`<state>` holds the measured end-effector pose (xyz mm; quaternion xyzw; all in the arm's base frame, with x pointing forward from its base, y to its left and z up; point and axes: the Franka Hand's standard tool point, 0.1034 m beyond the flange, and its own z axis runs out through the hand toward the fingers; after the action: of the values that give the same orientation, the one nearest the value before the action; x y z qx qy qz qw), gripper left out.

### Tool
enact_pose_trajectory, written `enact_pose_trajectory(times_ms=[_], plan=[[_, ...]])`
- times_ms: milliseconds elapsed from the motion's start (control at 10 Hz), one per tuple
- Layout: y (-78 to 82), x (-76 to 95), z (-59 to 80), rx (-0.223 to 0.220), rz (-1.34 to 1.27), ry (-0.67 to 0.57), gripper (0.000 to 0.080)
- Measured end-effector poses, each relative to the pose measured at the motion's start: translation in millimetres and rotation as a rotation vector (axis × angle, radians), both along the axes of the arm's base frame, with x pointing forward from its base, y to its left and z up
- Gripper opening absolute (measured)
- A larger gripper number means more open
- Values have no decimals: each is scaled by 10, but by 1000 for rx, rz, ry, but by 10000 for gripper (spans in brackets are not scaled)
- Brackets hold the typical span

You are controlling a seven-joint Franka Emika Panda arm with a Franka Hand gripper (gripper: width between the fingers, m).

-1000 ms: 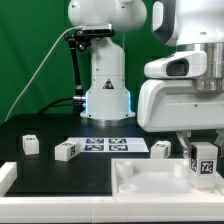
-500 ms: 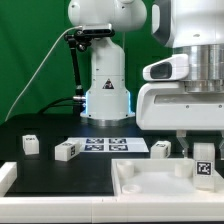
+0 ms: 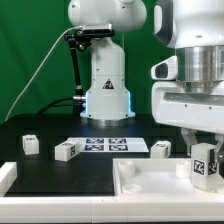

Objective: Assemble one leg

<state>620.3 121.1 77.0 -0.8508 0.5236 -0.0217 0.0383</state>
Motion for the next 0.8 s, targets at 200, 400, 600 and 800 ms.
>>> enact_pose_trajectory(times_ms=[200,400,600,800], plan=[[13,-3,3,12,-209,8,292],[-1,0,5,44,-338,19,292],[5,-1,3,49,-368,21,292],[-10,12,12,41,-255,14,587]])
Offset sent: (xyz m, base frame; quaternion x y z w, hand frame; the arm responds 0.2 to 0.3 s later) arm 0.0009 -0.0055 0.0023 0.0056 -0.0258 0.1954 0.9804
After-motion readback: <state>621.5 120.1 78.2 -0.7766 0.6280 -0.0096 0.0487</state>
